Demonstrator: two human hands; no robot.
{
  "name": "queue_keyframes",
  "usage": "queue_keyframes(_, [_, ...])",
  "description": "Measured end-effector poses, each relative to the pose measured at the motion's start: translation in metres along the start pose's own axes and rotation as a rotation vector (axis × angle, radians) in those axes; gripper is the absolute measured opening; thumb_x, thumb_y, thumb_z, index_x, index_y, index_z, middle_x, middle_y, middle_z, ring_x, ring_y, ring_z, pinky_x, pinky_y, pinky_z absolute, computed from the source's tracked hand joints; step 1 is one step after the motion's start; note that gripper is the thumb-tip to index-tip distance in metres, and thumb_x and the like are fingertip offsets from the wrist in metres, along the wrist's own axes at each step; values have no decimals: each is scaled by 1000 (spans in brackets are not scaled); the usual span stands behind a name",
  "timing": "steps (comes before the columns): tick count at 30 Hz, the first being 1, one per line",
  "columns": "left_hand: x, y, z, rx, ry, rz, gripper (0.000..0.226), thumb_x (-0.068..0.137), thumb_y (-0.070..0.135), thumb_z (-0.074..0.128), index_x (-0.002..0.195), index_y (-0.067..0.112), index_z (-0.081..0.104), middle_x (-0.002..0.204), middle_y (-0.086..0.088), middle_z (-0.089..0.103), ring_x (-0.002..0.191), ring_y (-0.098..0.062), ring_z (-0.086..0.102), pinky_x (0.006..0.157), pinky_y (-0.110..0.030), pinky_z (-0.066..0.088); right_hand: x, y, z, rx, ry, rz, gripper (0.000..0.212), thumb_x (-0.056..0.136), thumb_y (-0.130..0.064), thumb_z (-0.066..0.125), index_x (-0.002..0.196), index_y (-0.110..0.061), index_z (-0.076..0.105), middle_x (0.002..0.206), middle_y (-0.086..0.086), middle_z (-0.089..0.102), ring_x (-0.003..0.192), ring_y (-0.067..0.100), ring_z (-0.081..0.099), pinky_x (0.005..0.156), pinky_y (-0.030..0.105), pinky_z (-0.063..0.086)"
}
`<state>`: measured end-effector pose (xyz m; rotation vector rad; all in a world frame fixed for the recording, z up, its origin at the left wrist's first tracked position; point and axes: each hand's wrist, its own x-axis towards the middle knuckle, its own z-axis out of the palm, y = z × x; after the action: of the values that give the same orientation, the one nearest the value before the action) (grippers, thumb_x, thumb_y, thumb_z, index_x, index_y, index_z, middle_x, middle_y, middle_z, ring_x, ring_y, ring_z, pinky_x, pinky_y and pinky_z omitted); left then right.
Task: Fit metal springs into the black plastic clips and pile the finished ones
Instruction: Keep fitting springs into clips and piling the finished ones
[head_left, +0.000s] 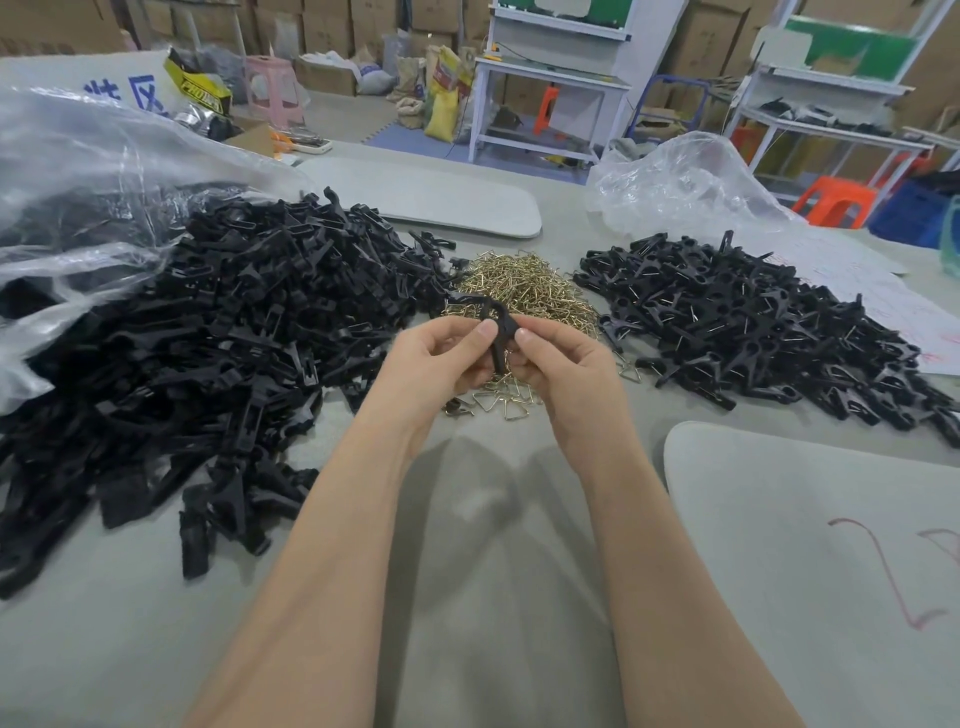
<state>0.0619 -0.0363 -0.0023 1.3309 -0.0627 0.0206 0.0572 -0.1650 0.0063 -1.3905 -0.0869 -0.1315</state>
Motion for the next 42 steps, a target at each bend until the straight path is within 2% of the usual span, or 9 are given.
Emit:
queue_keyframes(8, [-2,3,-1,19,-51,17,12,88,18,65,99,21,67,76,5,59,72,-5,60,71,-19,53,0,-6,-1,182,-68,194,21,95,-1,49,85,-4,67,61,3,58,55,9,49,53,14,44])
queue_keyframes(15, [-1,0,-3,109,-50,-103,6,82,15,71,86,12,68,72,-1,71,72,-12,66,80,-24,55,4,0,-5,128,21,251,14,92,2,53,82,-8,56,52,0,60,44,4,52,47,13,45])
queue_keyframes(19, [-1,-1,-5,93,-92,-155,6,84,14,69,88,11,69,78,-3,74,77,-10,70,78,-20,56,5,2,-6,6,1,217,20,96,-9,51,78,-7,61,62,6,62,52,9,56,53,15,49])
queue_keyframes(23, [2,2,-10,-194,82,-143,8,87,11,64,88,3,67,79,-3,71,72,-7,69,69,-14,55,5,10,-7,-487,48,29,6,92,-22,61,92,-17,65,76,-4,66,66,5,61,65,20,50])
queue_keyframes(26, [5,5,-17,-395,208,-182,14,88,20,64,91,6,66,76,-1,70,66,-5,65,61,-15,53,3,23,-1,-1094,-33,-12,20,86,-39,66,95,-21,67,91,-5,58,86,12,57,77,27,47])
queue_keyframes(28, [6,5,-19,-462,261,-233,17,87,28,66,91,11,65,75,2,67,62,-4,59,59,-17,50,2,30,6,-1280,-69,13,27,87,-43,63,99,-20,65,103,3,52,101,21,51,90,35,41])
queue_keyframes(31, [6,5,-19,-586,310,-269,17,86,28,67,86,12,64,68,3,62,59,-5,51,57,-17,46,4,32,9,-1338,-61,-5,25,92,-38,57,104,-17,62,113,8,51,111,26,46,95,36,35])
queue_keyframes(34, [5,7,-19,-711,293,-291,15,83,17,70,77,5,65,65,-3,64,60,-7,62,60,-17,54,5,31,8,-1373,-109,-1,24,94,-34,54,106,-14,60,115,10,51,113,27,44,97,38,34])
queue_keyframes(42, [5,10,-16,-790,118,-344,12,79,9,69,85,0,63,83,-12,64,83,-18,65,60,-19,57,2,27,6,-1469,-223,49,28,98,-32,47,113,-10,56,120,13,50,116,31,43,98,43,36])
